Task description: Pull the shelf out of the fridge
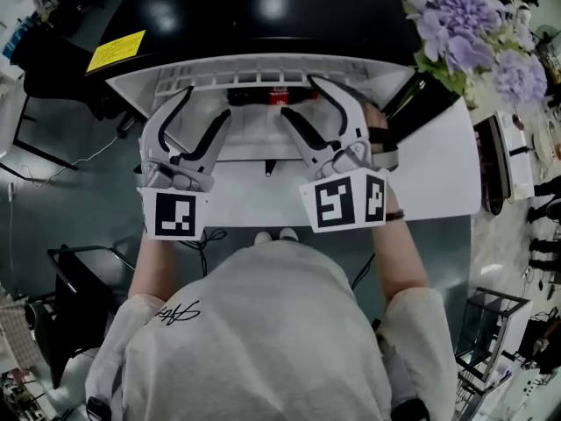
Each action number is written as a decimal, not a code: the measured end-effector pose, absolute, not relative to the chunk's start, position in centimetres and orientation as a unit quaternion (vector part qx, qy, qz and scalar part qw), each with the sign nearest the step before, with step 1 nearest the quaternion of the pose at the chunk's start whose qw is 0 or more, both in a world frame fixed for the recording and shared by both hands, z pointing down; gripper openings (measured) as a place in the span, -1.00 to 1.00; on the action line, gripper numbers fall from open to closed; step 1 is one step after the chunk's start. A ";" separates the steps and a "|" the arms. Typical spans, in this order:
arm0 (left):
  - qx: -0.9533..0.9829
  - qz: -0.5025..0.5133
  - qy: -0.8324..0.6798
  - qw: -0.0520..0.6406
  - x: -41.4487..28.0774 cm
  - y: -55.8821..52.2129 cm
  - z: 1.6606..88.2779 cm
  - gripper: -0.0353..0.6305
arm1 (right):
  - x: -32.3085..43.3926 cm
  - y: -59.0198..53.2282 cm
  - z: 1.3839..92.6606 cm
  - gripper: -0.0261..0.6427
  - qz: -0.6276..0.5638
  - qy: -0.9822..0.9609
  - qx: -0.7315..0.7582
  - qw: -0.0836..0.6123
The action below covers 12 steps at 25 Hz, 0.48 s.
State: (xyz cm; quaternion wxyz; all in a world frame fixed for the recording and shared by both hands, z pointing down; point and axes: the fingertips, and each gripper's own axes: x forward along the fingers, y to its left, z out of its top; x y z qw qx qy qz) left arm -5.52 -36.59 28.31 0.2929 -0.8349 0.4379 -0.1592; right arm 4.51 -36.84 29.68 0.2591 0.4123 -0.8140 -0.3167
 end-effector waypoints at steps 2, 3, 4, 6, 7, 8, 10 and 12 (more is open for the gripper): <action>-0.824 -0.174 0.436 0.318 -5.1 -37.3 28.3 -0.17 | 4.4 -37.5 29.8 -0.20 -0.335 -0.801 0.411 0.277; -0.818 -0.181 0.433 0.332 -4.9 -37.6 28.3 -0.17 | 4.2 -37.8 29.8 -0.20 -0.341 -0.797 0.410 0.283; -0.813 -0.189 0.431 0.344 -4.6 -37.9 28.4 -0.17 | 4.1 -38.1 29.9 -0.20 -0.346 -0.794 0.407 0.288; -0.804 -0.211 0.427 0.356 -4.2 -38.6 28.7 -0.17 | 3.7 -38.8 30.0 -0.20 -0.352 -0.792 0.400 0.298; -0.802 -0.222 0.425 0.355 -4.1 -39.1 29.0 -0.17 | 3.6 -39.1 30.1 -0.19 -0.353 -0.791 0.397 0.303; -0.801 -0.232 0.424 0.354 -3.9 -39.5 29.3 -0.17 | 3.5 -39.3 30.3 -0.19 -0.356 -0.789 0.394 0.309; -0.796 -0.249 0.420 0.357 -3.7 -40.1 29.8 -0.17 | 3.3 -39.8 30.6 -0.18 -0.363 -0.784 0.390 0.320; -0.791 -0.266 0.414 0.364 -3.5 -40.6 30.2 -0.17 | 3.2 -40.2 30.9 -0.18 -0.371 -0.777 0.387 0.331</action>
